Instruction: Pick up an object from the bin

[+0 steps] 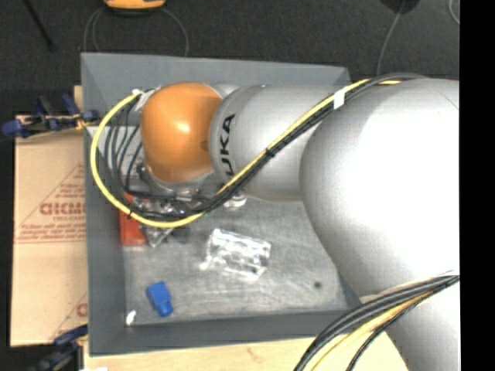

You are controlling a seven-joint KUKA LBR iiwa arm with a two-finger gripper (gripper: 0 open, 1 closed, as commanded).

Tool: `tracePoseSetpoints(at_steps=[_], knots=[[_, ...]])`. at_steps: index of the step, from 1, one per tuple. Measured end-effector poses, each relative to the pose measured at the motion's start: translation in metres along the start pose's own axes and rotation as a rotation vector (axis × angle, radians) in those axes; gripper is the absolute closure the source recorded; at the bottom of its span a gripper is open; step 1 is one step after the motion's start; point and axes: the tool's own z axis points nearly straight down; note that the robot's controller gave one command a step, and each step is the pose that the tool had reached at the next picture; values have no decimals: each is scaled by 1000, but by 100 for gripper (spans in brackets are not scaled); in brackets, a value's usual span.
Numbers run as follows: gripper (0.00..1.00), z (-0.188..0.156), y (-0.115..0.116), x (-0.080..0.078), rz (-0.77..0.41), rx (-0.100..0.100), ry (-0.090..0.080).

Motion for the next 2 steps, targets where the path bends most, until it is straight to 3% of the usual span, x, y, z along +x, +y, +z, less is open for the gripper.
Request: tracePoseSetpoints(at_steps=[1, 2], knots=[[100, -56, 0, -1, 11, -4, -12], [100, -5, 4, 26, -106, -8, -1]])
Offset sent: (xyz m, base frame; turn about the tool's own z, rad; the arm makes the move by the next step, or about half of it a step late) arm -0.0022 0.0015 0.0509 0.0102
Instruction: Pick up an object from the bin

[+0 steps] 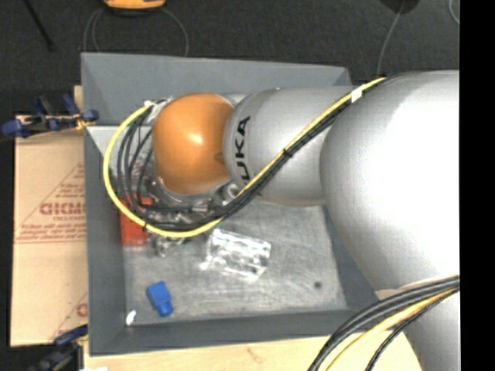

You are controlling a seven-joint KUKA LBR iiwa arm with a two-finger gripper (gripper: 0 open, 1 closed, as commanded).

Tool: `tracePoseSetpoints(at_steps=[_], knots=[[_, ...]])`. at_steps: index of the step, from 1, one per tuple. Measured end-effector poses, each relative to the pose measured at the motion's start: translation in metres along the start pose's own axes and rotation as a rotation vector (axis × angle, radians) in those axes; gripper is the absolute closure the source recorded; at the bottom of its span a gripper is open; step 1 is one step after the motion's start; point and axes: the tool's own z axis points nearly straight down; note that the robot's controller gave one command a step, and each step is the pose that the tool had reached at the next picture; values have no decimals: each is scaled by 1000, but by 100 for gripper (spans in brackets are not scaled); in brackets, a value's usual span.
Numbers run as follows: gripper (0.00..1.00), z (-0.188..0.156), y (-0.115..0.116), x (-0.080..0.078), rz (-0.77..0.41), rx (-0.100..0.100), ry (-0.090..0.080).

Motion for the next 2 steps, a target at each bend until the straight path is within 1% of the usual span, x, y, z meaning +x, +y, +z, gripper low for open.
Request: tracePoseSetpoints(at_steps=[1, 2], knots=[[100, 25, -26, -33, 26, 7, -12], [0, 27, -26, -28, 28, 5, 4]])
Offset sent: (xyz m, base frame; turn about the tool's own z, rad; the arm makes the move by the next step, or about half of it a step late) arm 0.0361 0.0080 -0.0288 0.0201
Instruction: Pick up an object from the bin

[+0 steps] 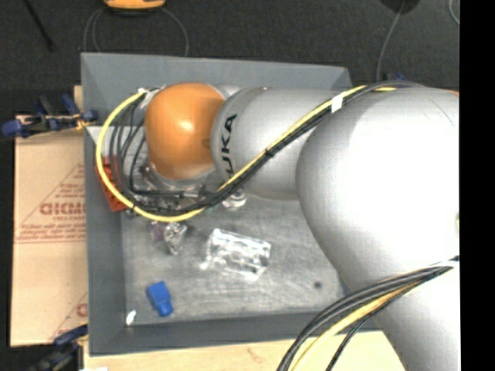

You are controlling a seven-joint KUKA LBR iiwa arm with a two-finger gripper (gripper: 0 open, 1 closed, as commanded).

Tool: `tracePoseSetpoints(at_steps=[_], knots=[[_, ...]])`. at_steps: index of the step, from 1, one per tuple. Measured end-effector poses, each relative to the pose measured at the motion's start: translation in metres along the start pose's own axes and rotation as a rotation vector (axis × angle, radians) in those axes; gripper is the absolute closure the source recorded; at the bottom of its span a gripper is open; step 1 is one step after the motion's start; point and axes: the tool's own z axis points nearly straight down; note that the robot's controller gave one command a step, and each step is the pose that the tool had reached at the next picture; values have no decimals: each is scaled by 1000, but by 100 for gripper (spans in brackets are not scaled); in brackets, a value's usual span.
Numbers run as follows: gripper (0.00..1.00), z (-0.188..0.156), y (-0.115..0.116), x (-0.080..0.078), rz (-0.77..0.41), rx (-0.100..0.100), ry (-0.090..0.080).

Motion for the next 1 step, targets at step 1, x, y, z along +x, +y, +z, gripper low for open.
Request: tracePoseSetpoints(at_steps=[1], knots=[[0, 0, -53, 44, 16, -2, -12]])
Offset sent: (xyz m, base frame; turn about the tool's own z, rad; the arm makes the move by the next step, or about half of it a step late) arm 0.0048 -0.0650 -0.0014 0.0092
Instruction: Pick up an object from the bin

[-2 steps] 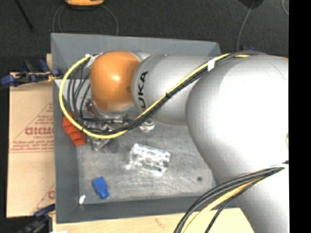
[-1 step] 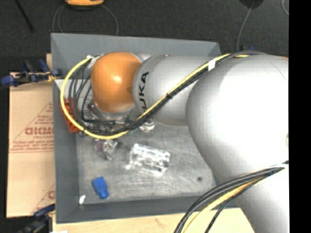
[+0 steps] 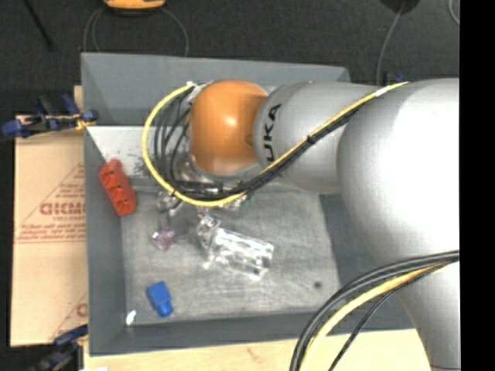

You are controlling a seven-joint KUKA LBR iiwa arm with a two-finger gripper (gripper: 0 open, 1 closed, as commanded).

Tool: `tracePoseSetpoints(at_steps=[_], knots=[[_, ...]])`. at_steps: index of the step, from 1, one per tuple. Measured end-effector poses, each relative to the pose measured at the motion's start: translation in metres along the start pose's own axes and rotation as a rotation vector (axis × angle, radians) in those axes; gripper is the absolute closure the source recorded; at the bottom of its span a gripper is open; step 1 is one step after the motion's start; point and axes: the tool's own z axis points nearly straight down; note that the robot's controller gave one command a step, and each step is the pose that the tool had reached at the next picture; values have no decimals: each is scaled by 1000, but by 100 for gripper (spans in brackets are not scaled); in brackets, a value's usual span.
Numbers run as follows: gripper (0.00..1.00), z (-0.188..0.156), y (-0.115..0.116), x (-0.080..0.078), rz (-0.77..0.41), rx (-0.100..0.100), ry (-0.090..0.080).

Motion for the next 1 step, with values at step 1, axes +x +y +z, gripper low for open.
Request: tracePoseSetpoints(at_steps=[1], knots=[[0, 2, 20, -8, -43, 5, -3]])
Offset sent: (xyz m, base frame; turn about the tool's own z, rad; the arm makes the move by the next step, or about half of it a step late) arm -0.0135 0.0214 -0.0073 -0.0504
